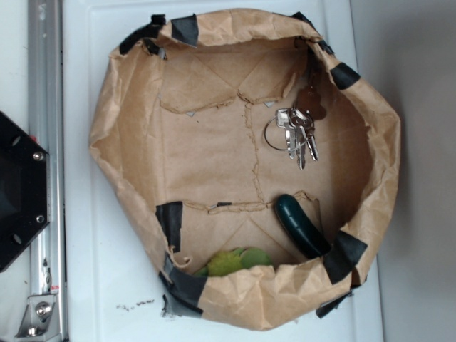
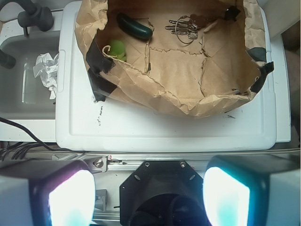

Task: Grab the silver keys.

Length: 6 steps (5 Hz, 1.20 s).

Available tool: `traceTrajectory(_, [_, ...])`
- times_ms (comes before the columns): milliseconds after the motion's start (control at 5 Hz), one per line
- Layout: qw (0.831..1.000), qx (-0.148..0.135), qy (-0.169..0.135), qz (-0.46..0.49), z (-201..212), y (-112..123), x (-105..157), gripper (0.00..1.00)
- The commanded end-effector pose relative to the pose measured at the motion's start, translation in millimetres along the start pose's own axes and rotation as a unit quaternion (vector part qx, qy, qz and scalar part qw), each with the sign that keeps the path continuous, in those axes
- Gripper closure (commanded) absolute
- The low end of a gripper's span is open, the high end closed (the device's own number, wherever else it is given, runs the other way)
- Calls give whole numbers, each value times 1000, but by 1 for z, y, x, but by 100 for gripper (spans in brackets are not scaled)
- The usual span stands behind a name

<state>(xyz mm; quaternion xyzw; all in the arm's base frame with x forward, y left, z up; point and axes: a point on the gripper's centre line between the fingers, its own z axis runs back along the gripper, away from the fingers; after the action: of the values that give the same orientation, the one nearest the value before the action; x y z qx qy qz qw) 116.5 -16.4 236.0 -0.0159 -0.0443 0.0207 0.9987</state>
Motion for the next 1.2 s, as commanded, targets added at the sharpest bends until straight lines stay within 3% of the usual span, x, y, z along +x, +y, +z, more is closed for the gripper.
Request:
traceTrajectory(0, [1000,0,0,0,0,0,0,0])
traceTrajectory(200, [1000,6,-15,7,-19,1,49,0])
traceTrajectory(600, [999,8,-38,-30,-50,25,107,0])
traceTrajectory(800, [998,-1,-52,-28,-69,44,119,0])
traceTrajectory(1000, [998,-1,-52,-28,-69,44,119,0])
